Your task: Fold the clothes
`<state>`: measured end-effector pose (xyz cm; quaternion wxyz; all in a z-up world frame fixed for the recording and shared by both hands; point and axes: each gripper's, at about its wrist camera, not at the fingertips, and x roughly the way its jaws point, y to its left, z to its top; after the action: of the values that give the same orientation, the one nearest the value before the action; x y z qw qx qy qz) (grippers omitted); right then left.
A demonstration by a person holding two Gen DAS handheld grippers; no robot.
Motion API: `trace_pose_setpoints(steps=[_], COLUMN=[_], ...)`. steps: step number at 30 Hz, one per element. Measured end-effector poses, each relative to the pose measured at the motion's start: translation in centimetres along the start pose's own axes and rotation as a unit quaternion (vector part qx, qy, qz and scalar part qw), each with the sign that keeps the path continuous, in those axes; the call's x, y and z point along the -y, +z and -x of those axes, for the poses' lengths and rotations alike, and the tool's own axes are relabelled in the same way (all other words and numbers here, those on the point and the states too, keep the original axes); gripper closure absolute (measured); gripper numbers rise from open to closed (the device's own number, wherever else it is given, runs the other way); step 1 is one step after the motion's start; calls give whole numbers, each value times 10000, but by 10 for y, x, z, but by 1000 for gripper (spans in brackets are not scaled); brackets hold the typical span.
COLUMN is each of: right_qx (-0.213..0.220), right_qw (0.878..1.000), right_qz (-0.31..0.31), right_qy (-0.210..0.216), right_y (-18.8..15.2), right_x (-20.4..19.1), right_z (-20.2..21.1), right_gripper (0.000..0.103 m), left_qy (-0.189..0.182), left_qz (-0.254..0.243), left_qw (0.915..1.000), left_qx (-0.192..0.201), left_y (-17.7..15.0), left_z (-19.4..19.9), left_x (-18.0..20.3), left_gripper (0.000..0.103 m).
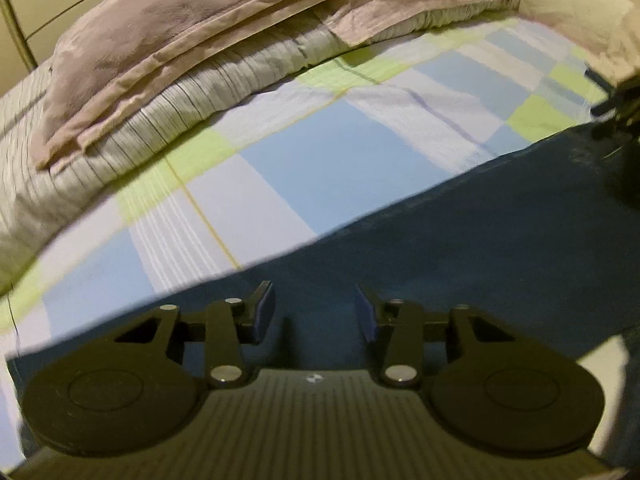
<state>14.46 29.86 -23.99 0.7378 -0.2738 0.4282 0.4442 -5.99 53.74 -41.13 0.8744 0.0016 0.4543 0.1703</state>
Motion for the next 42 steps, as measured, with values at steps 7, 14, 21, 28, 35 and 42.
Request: trace_pose_setpoints(steps=[7, 14, 21, 28, 35, 42], right_qx=[-658, -1058, -1108, 71, 932, -598], right_qw=[9917, 9841, 9840, 9902, 9731, 9819], right_qz=[654, 446, 807, 1389, 1933, 1544], right_qy=[895, 1351, 1136, -81, -835, -916], right_y=[23, 34, 21, -2, -85, -216], right_x=[25, 48, 31, -13, -85, -141], right_z=[-40, -67, -66, 13, 145, 166], right_gripper=[49, 49, 96, 98, 98, 68], left_qy=[-95, -620, -595, 232, 253, -87], left_qz=[-866, -1075, -1513, -898, 545, 2070], left_qw=[9956, 9879, 9819, 9957, 9968, 9753], left_qx=[-348, -929, -977, -88, 534, -759], left_y=[15, 17, 9, -11, -88, -212], left_z=[-38, -66, -57, 25, 189, 263], left_x=[-40, -60, -48, -32, 2, 84], left_gripper=[63, 62, 98, 101, 101, 95])
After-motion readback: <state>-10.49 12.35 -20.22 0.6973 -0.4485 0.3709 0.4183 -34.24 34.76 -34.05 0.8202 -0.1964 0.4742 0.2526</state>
